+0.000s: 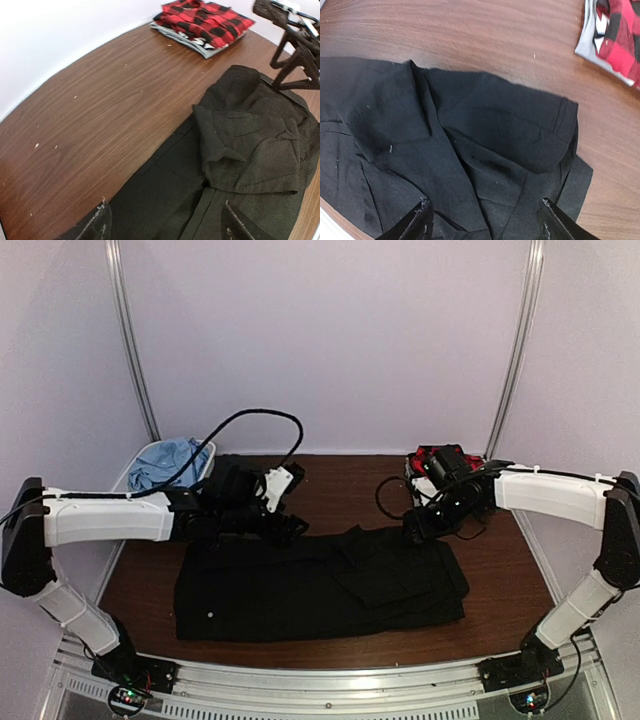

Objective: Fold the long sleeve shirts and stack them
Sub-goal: Fold the 1/3-folded shirt at the center of the board, then rotate the rectangle-folded shirt at the center of the board.

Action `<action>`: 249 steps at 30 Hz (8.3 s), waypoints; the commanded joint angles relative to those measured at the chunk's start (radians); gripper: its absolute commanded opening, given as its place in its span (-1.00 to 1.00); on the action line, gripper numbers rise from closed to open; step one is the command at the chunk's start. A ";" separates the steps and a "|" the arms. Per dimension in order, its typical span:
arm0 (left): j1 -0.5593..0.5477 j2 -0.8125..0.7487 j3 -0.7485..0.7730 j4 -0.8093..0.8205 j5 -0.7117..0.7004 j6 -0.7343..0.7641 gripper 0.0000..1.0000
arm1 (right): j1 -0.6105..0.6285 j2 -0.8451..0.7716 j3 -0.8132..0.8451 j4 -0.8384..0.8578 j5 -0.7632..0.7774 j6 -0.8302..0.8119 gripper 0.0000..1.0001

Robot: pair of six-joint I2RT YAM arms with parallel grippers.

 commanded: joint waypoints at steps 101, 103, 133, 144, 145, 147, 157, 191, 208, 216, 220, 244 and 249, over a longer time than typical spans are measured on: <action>-0.610 0.085 0.633 -0.184 0.127 0.180 -1.00 | -0.386 -0.172 -0.223 0.232 -0.210 0.025 0.40; -0.583 0.080 0.599 -0.134 0.101 0.123 -1.00 | -0.386 -0.172 -0.225 0.233 -0.212 0.024 0.40; 0.070 -0.261 -0.150 0.209 -0.182 -0.390 -1.00 | -0.381 -0.160 -0.277 0.312 -0.287 0.044 0.37; 0.071 -0.456 -0.463 0.255 -0.329 -0.489 -1.00 | -0.269 -0.049 -0.268 0.381 -0.301 0.053 0.33; 0.071 -0.470 -0.485 0.257 -0.346 -0.491 -1.00 | -0.262 -0.040 -0.268 0.387 -0.302 0.056 0.33; 0.070 -0.488 -0.522 0.263 -0.373 -0.492 -1.00 | -0.251 -0.025 -0.266 0.394 -0.304 0.060 0.32; 0.070 -0.493 -0.623 0.327 -0.415 -0.491 -1.00 | -0.216 0.010 -0.254 0.401 -0.297 0.068 0.31; 0.072 -0.495 -0.739 0.560 -0.538 -0.381 -0.99 | -0.197 0.040 -0.246 0.397 -0.294 0.068 0.31; 0.072 -0.608 -0.797 0.364 -0.576 -0.501 -0.24 | -0.193 0.004 -0.218 0.344 -0.260 0.060 0.31; 0.072 -0.531 -0.692 0.361 -0.410 -0.413 0.29 | -0.171 -0.030 -0.264 0.336 -0.246 0.085 0.31; 0.072 -0.399 -0.617 0.388 -0.278 -0.379 0.37 | -0.139 -0.050 -0.301 0.326 -0.206 0.115 0.31; 0.070 0.039 -0.539 0.291 -0.220 -0.507 0.38 | -0.080 0.310 -0.101 0.343 -0.049 0.069 0.31; 0.042 -0.053 -0.640 0.279 -0.243 -0.612 0.36 | -0.079 0.499 0.115 0.319 -0.069 0.018 0.31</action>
